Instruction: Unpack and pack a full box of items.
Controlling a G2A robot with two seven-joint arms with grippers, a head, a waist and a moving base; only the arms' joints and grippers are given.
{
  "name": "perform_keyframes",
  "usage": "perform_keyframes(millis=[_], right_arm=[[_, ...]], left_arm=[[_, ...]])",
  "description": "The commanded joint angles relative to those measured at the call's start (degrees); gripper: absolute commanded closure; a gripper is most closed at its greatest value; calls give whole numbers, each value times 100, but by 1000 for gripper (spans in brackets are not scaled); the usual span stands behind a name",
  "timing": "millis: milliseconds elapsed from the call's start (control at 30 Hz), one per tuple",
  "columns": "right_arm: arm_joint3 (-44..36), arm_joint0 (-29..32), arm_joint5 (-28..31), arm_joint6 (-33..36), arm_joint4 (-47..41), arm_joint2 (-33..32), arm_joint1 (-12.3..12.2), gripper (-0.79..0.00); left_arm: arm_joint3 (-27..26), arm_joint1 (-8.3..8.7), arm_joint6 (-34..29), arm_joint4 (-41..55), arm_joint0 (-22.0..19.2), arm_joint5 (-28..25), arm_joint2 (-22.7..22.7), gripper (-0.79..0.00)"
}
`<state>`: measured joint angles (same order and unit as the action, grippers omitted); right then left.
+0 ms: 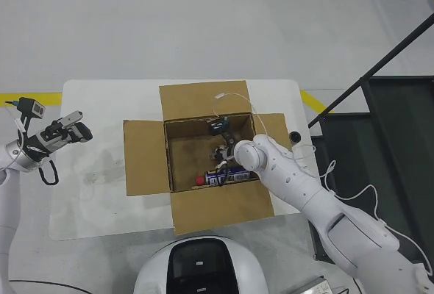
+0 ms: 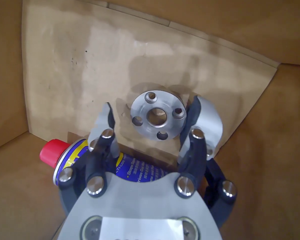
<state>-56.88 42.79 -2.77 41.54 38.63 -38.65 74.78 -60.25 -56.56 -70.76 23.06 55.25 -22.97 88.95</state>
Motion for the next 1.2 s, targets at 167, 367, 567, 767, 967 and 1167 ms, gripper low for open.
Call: perform_keyframes(millis=[167, 367, 567, 767, 967, 1167], right_arm=[[-94, 97, -130, -22, 110, -70, 19, 0], [-839, 338, -147, 80, 371, -430, -145, 0], [-1979, 886, 18, 608, 744, -1001, -439, 0], [-2981, 1390, 172, 1081, 946, -1501, -643, 0], [-3201, 1494, 210, 1193, 971, -1598, -678, 0], [-3201, 1494, 210, 1193, 971, -1598, -678, 0]], left_arm=[[0, 0, 0, 0, 0, 0, 0, -785], [0, 0, 0, 0, 0, 0, 0, -785], [0, 0, 0, 0, 0, 0, 0, -785], [0, 0, 0, 0, 0, 0, 0, -785], [0, 0, 0, 0, 0, 0, 0, -785], [0, 0, 0, 0, 0, 0, 0, -785]])
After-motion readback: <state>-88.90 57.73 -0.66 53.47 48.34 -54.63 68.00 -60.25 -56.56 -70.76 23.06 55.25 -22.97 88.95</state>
